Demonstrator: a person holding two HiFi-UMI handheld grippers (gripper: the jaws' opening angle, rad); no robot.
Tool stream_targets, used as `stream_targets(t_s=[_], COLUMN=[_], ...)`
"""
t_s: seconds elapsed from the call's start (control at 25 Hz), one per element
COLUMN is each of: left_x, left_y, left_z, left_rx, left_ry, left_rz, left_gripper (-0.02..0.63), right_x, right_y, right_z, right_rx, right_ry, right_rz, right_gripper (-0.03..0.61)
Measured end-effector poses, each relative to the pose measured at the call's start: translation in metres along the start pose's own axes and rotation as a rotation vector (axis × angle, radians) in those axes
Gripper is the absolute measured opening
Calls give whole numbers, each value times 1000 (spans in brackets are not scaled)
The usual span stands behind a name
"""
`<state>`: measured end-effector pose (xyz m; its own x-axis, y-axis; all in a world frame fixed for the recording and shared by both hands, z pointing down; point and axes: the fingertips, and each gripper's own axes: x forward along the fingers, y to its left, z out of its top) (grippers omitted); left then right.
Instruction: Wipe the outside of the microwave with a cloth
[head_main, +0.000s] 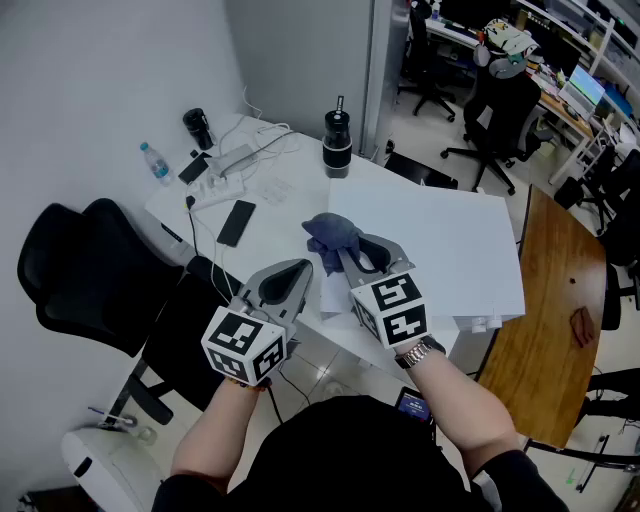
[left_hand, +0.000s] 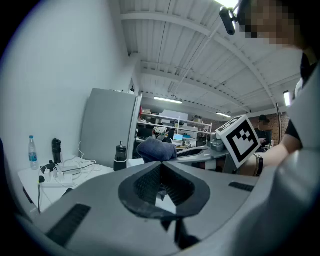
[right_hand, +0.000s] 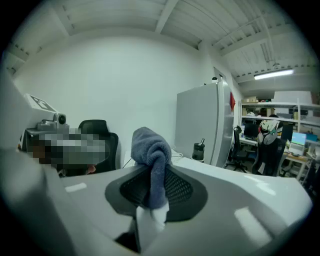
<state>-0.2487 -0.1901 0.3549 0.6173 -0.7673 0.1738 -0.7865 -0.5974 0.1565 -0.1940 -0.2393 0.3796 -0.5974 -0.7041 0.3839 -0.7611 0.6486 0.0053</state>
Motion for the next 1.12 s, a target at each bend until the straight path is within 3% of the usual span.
stream_targets(t_s=[0.48, 1.12], left_x=[22, 49], left_y=[31, 0], left_z=[-7, 8], left_rx=[-24, 4], left_ry=[0, -6], left_rz=[-20, -74], left_gripper=[5, 5], right_x=[34, -13], right_y=[-12, -79], right_z=[-25, -45], right_rx=[-124, -63], right_ry=[161, 205], right_rz=[-43, -143], right_gripper=[75, 75])
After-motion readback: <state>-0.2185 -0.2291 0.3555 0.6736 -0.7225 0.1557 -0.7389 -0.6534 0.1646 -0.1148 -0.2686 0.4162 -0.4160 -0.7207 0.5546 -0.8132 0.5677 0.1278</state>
